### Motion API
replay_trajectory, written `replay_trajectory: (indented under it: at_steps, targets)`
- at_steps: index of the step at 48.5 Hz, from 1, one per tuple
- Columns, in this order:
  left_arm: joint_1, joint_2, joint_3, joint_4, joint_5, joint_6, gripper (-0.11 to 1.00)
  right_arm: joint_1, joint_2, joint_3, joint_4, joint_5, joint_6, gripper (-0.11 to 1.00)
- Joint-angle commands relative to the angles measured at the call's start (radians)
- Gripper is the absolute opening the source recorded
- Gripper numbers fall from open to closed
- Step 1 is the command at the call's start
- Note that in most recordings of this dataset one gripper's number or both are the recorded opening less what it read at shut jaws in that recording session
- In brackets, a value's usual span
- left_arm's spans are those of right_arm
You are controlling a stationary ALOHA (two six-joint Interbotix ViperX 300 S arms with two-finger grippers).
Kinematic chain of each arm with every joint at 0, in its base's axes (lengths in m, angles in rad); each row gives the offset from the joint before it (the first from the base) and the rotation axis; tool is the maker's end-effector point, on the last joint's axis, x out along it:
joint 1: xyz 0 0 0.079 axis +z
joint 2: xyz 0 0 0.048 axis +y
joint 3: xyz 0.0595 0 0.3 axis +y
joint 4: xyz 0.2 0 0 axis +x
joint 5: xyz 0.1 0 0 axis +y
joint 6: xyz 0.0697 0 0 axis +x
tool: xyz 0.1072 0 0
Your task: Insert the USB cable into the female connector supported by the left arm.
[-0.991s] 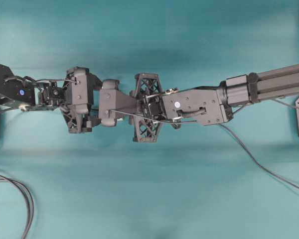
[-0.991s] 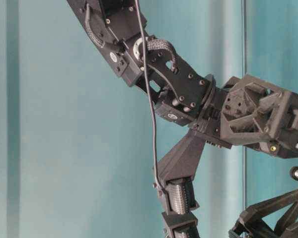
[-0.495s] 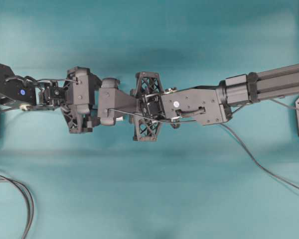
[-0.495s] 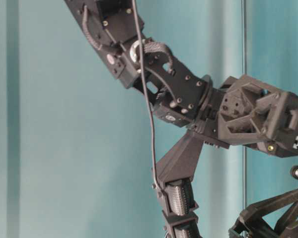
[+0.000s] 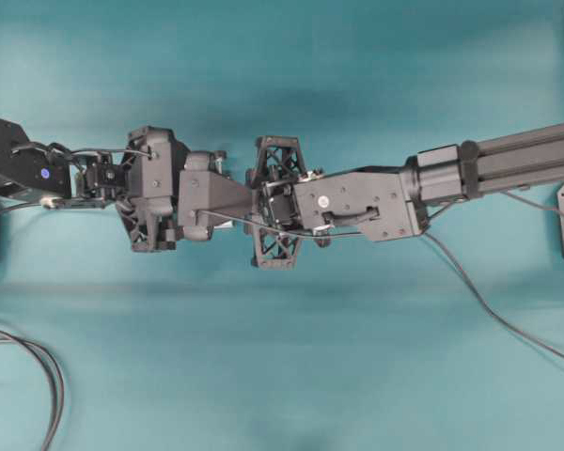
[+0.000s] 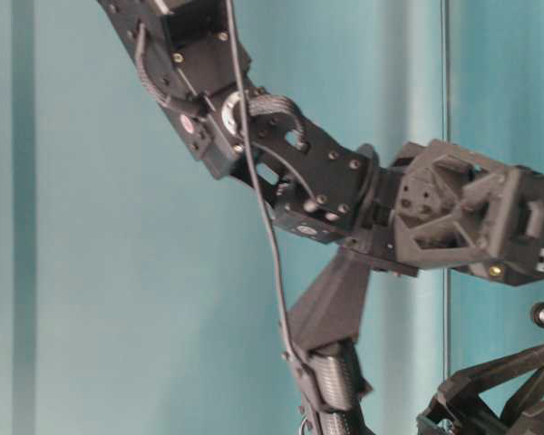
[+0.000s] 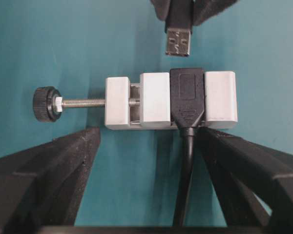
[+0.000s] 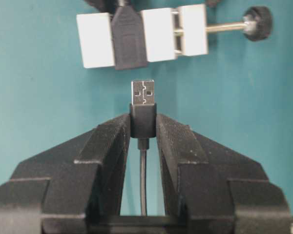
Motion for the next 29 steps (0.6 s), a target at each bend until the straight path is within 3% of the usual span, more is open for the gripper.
replay_trajectory:
  at_steps: [1, 29]
  targets:
    - [0.005, -0.005, -0.011, -0.002, 0.002, 0.011, 0.93, 0.003, -0.009, -0.029, -0.005, 0.0, 0.0, 0.22]
    - [-0.005, -0.005, -0.012, -0.002, 0.003, 0.011, 0.93, 0.003, -0.008, -0.044, -0.006, -0.012, 0.0, 0.22]
